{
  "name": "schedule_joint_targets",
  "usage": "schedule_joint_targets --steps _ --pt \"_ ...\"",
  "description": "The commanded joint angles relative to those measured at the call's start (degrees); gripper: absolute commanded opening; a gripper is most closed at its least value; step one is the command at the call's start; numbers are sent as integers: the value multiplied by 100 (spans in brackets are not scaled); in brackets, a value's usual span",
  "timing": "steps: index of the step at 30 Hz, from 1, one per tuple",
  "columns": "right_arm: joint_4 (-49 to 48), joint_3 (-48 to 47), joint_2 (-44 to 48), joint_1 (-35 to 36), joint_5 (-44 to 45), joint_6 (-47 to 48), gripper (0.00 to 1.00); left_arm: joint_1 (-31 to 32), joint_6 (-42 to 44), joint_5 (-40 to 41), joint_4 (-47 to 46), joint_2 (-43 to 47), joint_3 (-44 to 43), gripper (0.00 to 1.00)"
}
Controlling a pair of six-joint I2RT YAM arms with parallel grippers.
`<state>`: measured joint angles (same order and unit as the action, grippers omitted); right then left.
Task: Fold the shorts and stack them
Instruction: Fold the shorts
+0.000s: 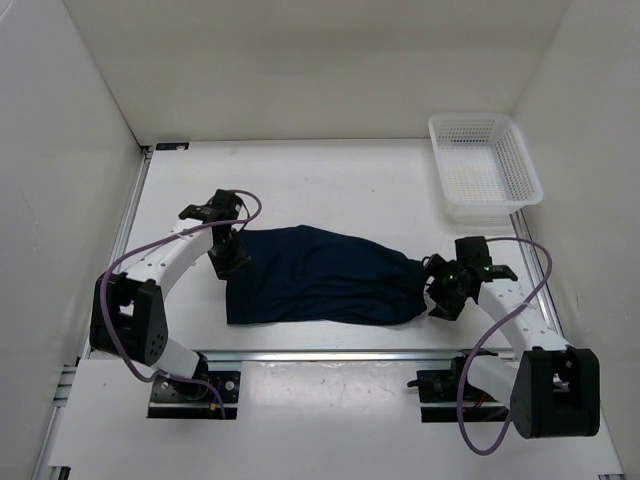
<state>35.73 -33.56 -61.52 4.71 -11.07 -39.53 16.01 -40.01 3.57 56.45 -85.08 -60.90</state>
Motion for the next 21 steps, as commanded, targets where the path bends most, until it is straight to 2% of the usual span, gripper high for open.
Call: schedule_joint_targets --steps 1,8,11,12,14,15,18,19,20,21 --pt "-619 323 -88 -23 -677 -125 85 -37 81 -120 -195 53 -19 48" --pt "-962 429 -527 -23 -64 -125 69 -37 134 -120 -248 0 -18 48" --pt "-1094 377 -598 47 314 -125 50 -37 134 -120 -300 -122 -18 48" --pt "-946 316 -694 48 481 -125 39 -37 186 -120 -301 -193 -18 48" --pt "-883 140 -792 48 834 -125 27 -37 344 -120 -301 -298 -79 48" --pt "-796 139 -853 48 895 -125 15 -97 397 -120 -301 -351 -140 46" --pt "-602 -80 -784 48 1150 -12 2 -247 512 -181 -301 -492 -193 34" --pt "-471 -80 -670 48 1238 -11 0 -300 512 -182 -301 -553 -194 27" --pt "-409 -176 -590 48 1326 -11 0 -300 512 -234 -301 -554 -194 14" --pt "-356 -281 -424 48 1405 50 0 -300 512 -234 -431 -649 -194 10"
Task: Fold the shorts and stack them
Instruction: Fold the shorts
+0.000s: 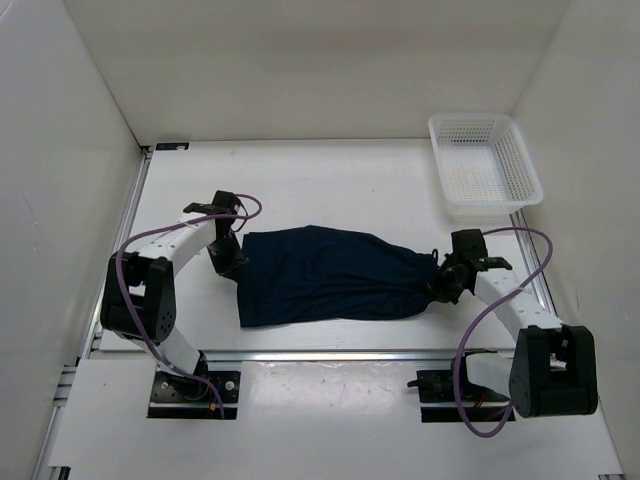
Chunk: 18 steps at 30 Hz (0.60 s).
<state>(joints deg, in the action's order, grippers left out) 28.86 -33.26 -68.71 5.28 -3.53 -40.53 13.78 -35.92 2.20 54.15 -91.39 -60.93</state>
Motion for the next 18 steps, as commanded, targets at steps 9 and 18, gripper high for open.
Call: schedule_joint_targets --steps 9,18 --pt "1042 -1455 481 517 1811 626 0 -209 103 -323 -615 -862 -482 10" --pt "1472 -2931 -72 1993 2682 696 0 -60 85 -826 -915 -1346 -710 10"
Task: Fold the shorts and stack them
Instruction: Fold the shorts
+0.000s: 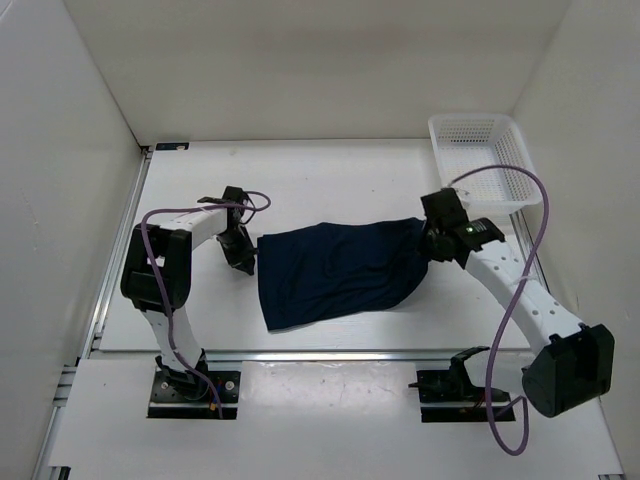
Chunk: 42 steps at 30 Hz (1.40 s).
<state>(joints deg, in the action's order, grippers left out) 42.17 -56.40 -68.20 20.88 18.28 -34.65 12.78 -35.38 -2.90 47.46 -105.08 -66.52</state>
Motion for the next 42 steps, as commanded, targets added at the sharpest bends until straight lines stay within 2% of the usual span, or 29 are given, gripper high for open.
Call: schedule_joint_targets --steps 1,4,9,11,12,21,25,29,30,31,33,34,35,37,38,39,40,42 --pt "142 -992 -175 608 623 108 0 41 31 -317 -246 22 -151 10" --pt "247 -1565 -613 1520 799 108 0 41 31 -317 -246 75 -151 10" --pt "362 -2796 -1466 2630 1230 108 0 41 31 -317 -246 75 -98 10" --pt "415 -3112 -1941 3096 1336 108 0 41 31 -317 -246 75 -98 10" --pt "415 -3566 -2412 3497 1484 108 0 41 31 -317 -246 75 -98 10" --pt "625 -4914 -4023 4424 1538 284 0 41 31 -255 -246 137 69 10" --pt "678 -5117 -4403 4477 1591 284 0 41 31 -255 -246 189 122 10" --pt "678 -5241 -4596 4477 1529 284 1 -231 31 -255 -246 374 244 10" --pt "678 -5310 -4649 4477 1277 284 10 -301 83 -325 -246 478 245 10" --pt "678 -5311 -4649 4477 1100 458 43 -476 83 -421 -246 540 245 10" --pt "521 -5399 -4649 4477 661 643 69 -679 145 -501 -80 795 298 17" --pt "363 -5399 -4432 4538 389 705 81 -906 145 -580 -27 996 211 25" --pt "292 -5312 -4299 4539 387 706 84 -1021 215 -581 52 1111 149 33" --pt "90 -4830 -3931 4539 307 627 84 -1224 338 -633 307 1340 -9 35" --pt "-41 -4558 -3467 4399 247 627 84 -1303 434 -633 394 1541 -114 36" --pt "-269 -3963 -3237 4311 246 435 84 -1304 679 -694 474 1621 -368 36" --pt "-349 -3653 -3017 4206 81 355 82 -1304 794 -695 718 1683 -518 36" --pt "-499 -2803 -2471 3837 17 179 66 -1033 1110 -607 974 1753 -974 34"
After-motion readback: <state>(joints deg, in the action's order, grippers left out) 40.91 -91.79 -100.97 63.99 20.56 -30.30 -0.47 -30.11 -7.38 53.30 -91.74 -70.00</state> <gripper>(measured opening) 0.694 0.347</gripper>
